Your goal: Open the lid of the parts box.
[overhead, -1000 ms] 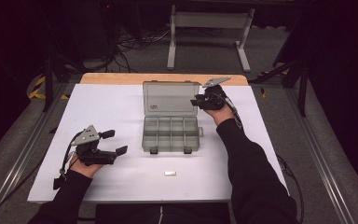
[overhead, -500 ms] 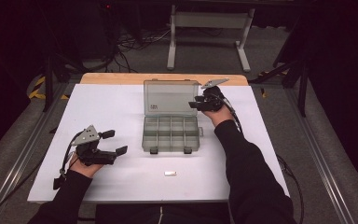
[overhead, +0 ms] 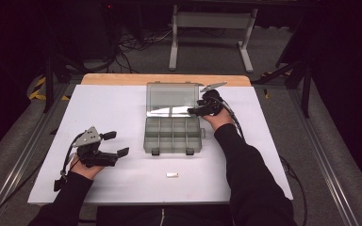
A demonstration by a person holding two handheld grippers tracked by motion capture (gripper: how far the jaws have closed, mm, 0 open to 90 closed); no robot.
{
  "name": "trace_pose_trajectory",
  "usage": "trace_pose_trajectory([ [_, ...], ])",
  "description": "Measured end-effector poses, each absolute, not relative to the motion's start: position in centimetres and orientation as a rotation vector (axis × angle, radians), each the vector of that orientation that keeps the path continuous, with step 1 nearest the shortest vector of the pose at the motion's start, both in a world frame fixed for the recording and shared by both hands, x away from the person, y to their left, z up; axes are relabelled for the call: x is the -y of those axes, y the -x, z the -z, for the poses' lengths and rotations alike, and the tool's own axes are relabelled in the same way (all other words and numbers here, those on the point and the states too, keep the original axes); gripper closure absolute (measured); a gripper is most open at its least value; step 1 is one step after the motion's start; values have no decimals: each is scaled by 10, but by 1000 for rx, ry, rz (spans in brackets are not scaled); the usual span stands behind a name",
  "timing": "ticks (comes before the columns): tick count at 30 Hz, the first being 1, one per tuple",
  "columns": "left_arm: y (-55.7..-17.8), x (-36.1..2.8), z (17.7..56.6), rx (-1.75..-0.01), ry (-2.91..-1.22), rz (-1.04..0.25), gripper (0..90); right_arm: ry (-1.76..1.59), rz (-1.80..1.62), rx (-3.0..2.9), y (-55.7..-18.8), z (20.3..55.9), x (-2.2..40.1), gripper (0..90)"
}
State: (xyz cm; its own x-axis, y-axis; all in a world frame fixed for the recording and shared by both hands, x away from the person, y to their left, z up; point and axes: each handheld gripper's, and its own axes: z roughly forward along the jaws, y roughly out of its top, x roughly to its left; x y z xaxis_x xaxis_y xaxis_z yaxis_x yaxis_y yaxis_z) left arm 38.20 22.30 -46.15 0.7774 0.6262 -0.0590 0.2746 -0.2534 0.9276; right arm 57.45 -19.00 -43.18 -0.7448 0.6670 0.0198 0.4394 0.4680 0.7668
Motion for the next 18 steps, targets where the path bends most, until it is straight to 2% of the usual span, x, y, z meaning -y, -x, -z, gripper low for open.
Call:
trace_pose_trajectory([
  [18, -382, -222, 462, -686, -1849, -390, 147, -1003, -1143, -2465, -578, 441, 191, 275],
])
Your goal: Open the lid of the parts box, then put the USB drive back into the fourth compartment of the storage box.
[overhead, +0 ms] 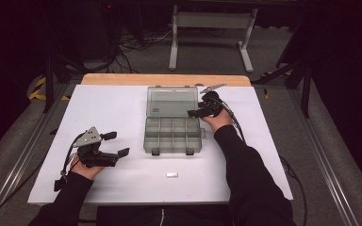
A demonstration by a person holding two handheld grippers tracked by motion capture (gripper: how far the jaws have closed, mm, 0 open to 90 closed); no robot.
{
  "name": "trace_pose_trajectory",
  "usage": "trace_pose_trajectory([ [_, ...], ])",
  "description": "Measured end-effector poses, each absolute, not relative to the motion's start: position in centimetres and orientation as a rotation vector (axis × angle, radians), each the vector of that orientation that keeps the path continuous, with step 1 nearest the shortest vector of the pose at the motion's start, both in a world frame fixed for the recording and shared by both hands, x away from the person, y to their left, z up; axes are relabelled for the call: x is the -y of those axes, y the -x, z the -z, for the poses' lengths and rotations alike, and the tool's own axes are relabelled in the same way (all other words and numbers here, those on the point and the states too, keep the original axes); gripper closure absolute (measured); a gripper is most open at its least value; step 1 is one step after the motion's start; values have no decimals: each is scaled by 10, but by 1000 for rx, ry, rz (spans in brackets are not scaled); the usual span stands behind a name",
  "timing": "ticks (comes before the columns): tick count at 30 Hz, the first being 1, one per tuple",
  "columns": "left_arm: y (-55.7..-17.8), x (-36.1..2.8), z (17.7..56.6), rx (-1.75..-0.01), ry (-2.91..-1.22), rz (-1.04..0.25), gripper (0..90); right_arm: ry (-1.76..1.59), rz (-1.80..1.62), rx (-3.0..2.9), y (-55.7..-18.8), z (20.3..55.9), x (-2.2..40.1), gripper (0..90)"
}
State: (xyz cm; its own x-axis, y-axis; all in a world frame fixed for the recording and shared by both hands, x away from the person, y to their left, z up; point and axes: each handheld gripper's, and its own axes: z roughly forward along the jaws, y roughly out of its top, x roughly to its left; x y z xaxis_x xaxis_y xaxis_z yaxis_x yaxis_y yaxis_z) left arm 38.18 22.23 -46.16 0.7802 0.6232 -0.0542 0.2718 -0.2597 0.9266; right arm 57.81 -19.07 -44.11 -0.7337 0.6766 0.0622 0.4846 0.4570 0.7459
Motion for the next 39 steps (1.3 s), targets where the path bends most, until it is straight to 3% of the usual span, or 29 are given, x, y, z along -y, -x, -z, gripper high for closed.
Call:
trace_pose_trajectory([
  [18, -382, -225, 460, -692, -1825, -394, 138, -973, -1151, -2435, -562, 423, 202, 185],
  [39, -375, -232, 458, -680, -1802, -408, 109, -692, -1318, -2392, -464, 380, 203, 148],
])
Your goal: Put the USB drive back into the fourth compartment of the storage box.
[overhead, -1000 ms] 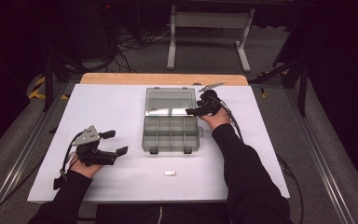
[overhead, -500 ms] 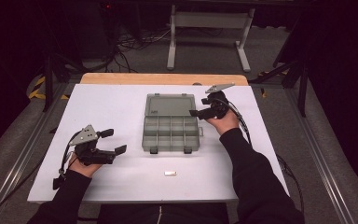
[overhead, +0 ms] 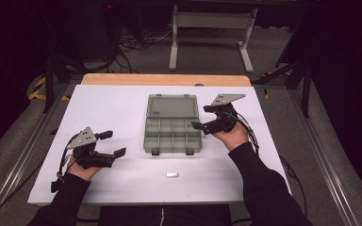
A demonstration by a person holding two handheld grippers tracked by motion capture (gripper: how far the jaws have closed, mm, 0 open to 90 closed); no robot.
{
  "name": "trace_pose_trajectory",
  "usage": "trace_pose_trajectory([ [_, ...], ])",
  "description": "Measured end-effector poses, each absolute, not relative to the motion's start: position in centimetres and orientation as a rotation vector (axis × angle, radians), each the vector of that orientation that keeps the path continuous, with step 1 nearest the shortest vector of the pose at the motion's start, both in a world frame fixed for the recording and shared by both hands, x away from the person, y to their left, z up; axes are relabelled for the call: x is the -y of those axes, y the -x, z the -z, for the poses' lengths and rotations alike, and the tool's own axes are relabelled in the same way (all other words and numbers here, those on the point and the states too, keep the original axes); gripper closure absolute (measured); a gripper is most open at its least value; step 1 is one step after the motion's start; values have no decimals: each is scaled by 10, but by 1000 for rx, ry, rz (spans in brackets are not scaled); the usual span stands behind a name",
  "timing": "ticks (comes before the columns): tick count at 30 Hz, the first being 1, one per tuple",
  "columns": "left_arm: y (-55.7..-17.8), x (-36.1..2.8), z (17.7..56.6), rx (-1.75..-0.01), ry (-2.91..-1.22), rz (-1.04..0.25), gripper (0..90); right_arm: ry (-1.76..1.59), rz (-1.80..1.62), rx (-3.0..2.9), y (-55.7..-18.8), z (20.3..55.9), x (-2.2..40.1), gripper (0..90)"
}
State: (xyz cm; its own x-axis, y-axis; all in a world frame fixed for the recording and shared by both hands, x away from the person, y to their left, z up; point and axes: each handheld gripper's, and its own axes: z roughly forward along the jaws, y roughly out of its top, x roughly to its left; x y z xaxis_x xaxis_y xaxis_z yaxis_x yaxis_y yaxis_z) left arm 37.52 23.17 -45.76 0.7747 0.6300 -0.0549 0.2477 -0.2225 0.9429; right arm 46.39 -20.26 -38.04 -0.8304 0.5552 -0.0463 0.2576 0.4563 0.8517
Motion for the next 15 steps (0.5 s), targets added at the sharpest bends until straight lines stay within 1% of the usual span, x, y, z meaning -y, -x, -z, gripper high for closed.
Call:
trace_pose_trajectory([
  [6, -375, -232, 457, -648, -1785, -387, 101, -651, -1343, -2390, -451, 380, 201, 135],
  [7, -374, -232, 456, -636, -1788, -396, 101, -632, -1350, -2394, -447, 380, 200, 111],
  [11, -373, -231, 455, -624, -1783, -425, 90, -591, -1334, -2411, -440, 381, 194, 87],
  [15, -373, -232, 455, -644, -1773, -407, 57, -544, -1342, -2436, -434, 381, 188, 73],
])
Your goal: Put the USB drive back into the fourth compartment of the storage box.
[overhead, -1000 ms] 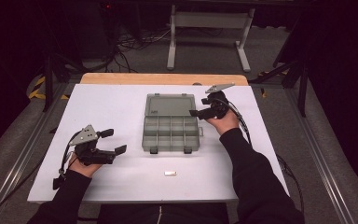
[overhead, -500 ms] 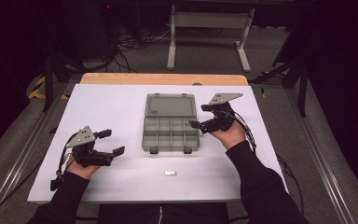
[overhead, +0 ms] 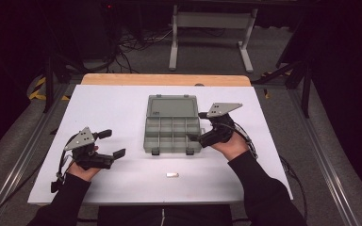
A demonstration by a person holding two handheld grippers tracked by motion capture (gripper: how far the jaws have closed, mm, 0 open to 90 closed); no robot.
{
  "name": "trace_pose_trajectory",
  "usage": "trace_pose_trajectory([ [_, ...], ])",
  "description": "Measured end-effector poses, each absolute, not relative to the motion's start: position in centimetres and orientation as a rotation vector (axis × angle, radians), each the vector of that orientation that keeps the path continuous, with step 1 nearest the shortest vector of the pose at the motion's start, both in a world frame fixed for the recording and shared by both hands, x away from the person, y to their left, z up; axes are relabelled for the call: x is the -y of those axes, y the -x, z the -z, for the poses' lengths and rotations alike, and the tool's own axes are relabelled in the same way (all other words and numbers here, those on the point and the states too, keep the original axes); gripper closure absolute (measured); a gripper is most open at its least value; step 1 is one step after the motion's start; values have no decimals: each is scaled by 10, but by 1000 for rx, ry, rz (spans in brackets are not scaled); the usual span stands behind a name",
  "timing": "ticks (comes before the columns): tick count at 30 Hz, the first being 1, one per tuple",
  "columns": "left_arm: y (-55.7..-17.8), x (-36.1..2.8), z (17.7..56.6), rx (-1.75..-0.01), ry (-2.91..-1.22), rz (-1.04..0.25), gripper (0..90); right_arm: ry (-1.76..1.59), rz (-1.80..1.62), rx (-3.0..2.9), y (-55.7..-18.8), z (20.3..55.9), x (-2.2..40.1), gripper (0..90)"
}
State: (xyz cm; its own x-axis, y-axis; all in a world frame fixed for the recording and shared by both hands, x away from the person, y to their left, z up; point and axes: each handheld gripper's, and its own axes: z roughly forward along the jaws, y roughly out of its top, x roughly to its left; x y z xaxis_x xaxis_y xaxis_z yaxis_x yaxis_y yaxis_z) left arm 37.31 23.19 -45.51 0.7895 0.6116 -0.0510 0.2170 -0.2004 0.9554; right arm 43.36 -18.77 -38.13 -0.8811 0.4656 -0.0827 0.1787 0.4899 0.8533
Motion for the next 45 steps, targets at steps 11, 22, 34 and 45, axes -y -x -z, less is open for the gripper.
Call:
trace_pose_trajectory([
  [11, -372, -232, 456, -637, -1772, -428, 34, -414, -1252, -2546, -420, 379, 173, 53],
  [22, -371, -232, 456, -642, -1775, -424, 31, -327, -1180, -2636, -410, 383, 157, 48],
  [34, -371, -231, 456, -636, -1781, -434, 31, -243, -1018, -2753, -401, 392, 139, 105],
  [45, -371, -231, 456, -636, -1781, -433, 31, -202, -879, -2833, -395, 401, 121, 142],
])
